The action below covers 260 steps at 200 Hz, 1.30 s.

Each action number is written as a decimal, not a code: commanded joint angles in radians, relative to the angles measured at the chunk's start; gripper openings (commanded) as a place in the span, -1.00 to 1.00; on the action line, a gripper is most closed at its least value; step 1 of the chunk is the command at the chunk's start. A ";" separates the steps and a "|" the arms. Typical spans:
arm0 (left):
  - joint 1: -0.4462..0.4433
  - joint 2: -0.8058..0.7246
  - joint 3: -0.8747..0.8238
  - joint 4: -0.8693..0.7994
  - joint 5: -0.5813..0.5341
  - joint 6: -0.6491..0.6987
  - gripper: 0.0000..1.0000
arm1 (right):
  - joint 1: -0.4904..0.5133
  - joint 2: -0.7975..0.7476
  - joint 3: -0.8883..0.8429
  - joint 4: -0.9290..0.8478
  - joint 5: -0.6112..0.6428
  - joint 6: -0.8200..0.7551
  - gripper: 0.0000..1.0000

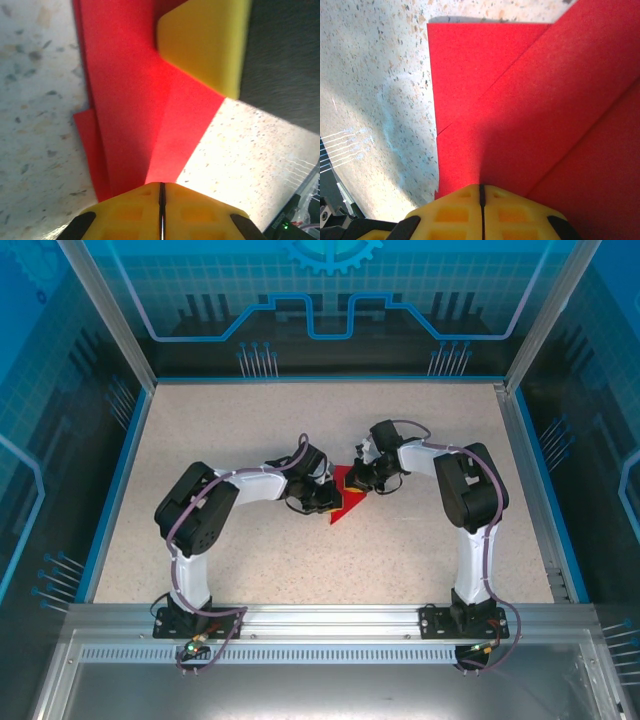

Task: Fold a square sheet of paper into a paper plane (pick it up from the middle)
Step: Fourth fold the wing at the center of the table.

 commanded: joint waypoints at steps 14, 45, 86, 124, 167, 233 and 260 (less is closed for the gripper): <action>-0.007 0.020 0.007 -0.071 -0.032 0.025 -0.82 | -0.017 0.065 -0.013 -0.106 0.109 -0.007 -0.87; -0.009 0.032 0.006 -0.070 -0.029 0.024 -0.82 | -0.017 0.066 -0.010 -0.110 0.109 -0.004 -0.87; -0.011 0.043 -0.002 -0.089 -0.045 0.022 -0.83 | -0.016 0.071 -0.004 -0.116 0.107 -0.003 -0.87; -0.013 -0.018 -0.019 -0.050 -0.022 0.005 -0.80 | -0.016 0.071 -0.001 -0.117 0.106 -0.004 -0.87; -0.014 -0.086 -0.059 0.004 0.022 -0.014 -0.76 | -0.015 0.073 -0.001 -0.119 0.105 -0.004 -0.88; -0.025 -0.047 -0.062 -0.029 0.010 -0.006 -0.78 | -0.015 0.079 0.009 -0.131 0.105 -0.006 -0.87; -0.025 -0.040 -0.072 -0.045 0.006 -0.004 -0.79 | -0.014 0.081 0.014 -0.137 0.105 -0.006 -0.88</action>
